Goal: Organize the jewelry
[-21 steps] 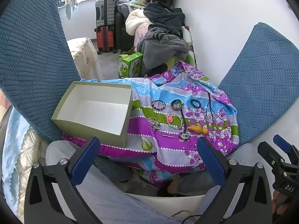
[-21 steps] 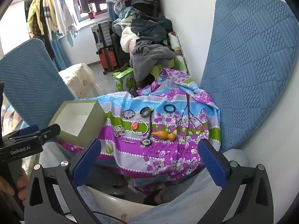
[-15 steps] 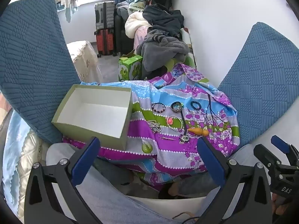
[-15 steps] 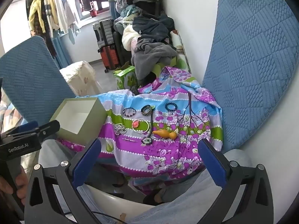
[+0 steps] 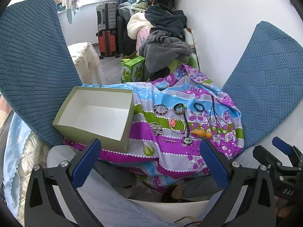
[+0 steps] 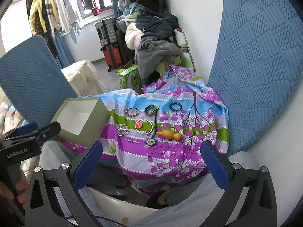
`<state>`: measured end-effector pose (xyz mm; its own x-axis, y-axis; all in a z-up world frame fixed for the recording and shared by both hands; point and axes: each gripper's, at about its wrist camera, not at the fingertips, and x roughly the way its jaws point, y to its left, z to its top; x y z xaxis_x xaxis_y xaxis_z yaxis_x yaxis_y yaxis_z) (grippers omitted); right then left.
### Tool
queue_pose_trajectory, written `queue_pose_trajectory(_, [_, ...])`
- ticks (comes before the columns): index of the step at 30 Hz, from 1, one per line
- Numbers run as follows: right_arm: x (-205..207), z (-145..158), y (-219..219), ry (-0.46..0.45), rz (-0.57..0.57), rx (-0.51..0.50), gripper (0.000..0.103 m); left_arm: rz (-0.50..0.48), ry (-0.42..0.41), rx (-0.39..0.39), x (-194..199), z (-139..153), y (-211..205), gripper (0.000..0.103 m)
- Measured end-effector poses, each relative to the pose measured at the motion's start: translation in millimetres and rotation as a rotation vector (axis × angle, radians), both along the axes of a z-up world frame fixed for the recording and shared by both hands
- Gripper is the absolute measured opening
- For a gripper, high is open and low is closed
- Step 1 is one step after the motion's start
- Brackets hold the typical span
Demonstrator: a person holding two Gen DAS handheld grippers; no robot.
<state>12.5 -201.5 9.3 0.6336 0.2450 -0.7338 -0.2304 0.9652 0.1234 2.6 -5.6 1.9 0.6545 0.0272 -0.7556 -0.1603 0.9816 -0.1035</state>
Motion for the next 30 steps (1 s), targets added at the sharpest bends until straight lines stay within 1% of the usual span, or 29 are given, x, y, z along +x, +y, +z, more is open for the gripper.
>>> queue_pose_trajectory(19, [5.5, -6.3, -3.9, 0.020, -0.005, -0.015, 0.103, 0.008, 0.014, -0.010, 4.1, -8.9, 3.6, 0.103])
queue_pose_trajectory(30, [7.6, -5.8, -6.1, 0.018, -0.007, -0.019, 0.103, 0.006, 0.013, -0.011, 5.8, -7.4, 2.3, 0.103])
